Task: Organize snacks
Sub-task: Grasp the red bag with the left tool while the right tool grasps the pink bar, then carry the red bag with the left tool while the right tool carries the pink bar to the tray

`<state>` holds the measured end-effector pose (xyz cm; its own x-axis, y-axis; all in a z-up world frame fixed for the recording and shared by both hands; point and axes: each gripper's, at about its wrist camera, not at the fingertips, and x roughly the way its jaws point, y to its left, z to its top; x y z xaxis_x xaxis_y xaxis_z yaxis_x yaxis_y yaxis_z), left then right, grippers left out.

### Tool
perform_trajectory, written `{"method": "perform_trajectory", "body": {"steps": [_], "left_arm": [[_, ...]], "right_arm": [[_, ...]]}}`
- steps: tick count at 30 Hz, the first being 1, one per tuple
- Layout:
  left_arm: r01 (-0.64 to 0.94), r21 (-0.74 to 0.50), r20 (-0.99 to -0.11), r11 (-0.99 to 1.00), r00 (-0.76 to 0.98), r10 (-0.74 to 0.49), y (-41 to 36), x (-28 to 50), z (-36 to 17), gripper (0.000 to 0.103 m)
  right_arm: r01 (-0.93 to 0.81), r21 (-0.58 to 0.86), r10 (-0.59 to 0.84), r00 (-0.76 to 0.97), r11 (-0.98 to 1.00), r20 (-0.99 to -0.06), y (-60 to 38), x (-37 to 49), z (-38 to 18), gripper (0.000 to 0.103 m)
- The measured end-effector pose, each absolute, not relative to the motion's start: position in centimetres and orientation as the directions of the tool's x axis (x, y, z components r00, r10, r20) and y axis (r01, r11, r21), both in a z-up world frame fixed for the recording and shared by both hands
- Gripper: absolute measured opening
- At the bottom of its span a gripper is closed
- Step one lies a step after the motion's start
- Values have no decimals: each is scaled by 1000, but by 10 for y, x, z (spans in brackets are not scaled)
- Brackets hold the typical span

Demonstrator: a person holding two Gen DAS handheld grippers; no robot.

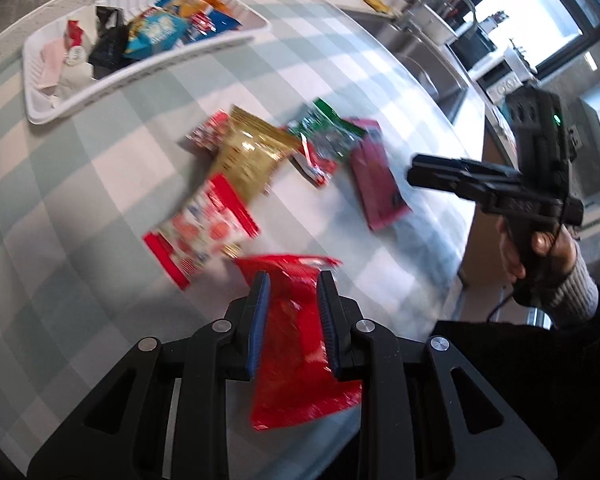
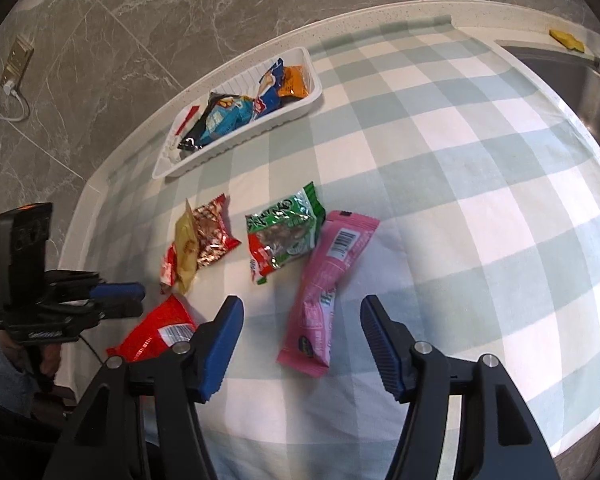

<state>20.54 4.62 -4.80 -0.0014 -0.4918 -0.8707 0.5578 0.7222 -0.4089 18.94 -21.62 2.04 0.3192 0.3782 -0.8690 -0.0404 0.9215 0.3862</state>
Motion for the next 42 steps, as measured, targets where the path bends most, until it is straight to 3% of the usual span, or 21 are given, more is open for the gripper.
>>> {"method": "perform_trajectory", "body": {"steps": [3, 5, 16, 33, 36, 38, 42], "left_arm": [[564, -390, -882, 728, -3, -471, 43, 196, -49, 32], [565, -386, -885, 729, -5, -465, 40, 191, -50, 48], [576, -277, -930, 769, 42, -366, 29, 181, -62, 48], [523, -299, -934, 799, 10, -356, 34, 181, -89, 48], [521, -306, -930, 797, 14, -367, 36, 182, -91, 47], [522, -307, -929, 796, 18, -371, 36, 182, -92, 45], [513, -322, -920, 796, 28, -390, 40, 182, -92, 39]], "right_arm": [[-35, 381, 372, 316, 924, -873, -216, 190, 13, 64], [-36, 384, 375, 315, 923, -872, -215, 191, 9, 64], [-43, 397, 392, 294, 917, -872, -206, 194, -6, 64], [-23, 406, 394, 297, 914, -870, -205, 208, -16, 63], [-29, 393, 384, 298, 919, -874, -205, 211, -17, 52], [-25, 385, 375, 295, 923, -879, -206, 213, -19, 27], [-4, 413, 395, 301, 911, -868, -213, 213, -21, 24]]}}
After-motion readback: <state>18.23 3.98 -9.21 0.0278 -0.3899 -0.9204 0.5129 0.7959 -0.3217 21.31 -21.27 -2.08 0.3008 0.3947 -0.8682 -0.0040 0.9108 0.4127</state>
